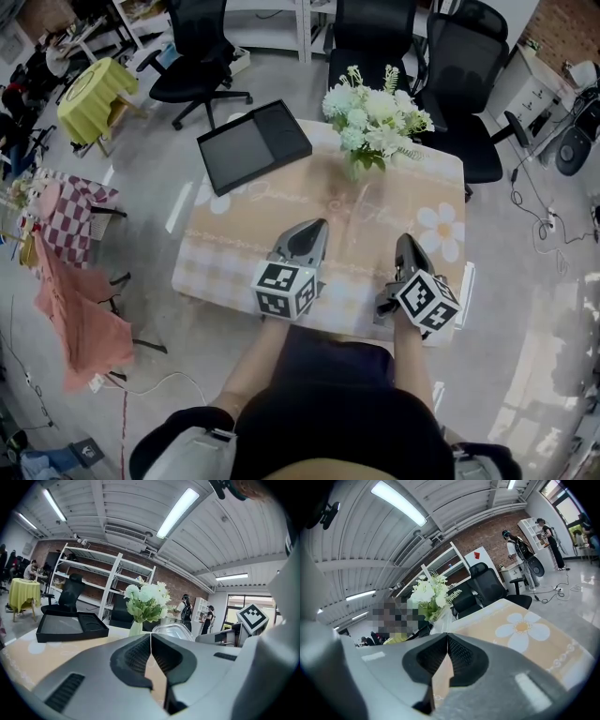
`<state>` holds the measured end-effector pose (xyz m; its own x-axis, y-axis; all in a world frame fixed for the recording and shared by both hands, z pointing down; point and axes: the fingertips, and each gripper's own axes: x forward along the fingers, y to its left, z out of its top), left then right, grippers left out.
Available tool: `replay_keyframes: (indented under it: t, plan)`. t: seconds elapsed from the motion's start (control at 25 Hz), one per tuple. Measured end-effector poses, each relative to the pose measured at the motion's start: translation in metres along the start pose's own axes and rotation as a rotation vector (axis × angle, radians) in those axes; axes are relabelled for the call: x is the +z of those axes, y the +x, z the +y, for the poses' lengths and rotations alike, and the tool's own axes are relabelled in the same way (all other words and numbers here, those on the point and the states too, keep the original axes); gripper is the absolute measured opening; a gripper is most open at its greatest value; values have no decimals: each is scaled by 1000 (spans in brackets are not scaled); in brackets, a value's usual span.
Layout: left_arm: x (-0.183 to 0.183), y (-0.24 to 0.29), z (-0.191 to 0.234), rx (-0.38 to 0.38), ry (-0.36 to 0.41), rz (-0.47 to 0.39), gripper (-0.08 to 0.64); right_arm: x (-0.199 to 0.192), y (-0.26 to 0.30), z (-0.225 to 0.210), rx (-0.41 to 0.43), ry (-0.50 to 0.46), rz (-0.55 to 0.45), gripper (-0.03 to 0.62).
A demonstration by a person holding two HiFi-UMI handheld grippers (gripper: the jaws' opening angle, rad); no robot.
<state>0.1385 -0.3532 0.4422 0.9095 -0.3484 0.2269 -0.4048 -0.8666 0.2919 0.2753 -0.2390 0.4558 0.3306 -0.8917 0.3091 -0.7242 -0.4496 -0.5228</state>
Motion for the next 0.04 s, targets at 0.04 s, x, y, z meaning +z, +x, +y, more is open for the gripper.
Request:
replay_keyframes:
  t: [0.04]
  plan:
    - [-1,0,0,-2,0,1,14,0,0,0,-1,0,0,6]
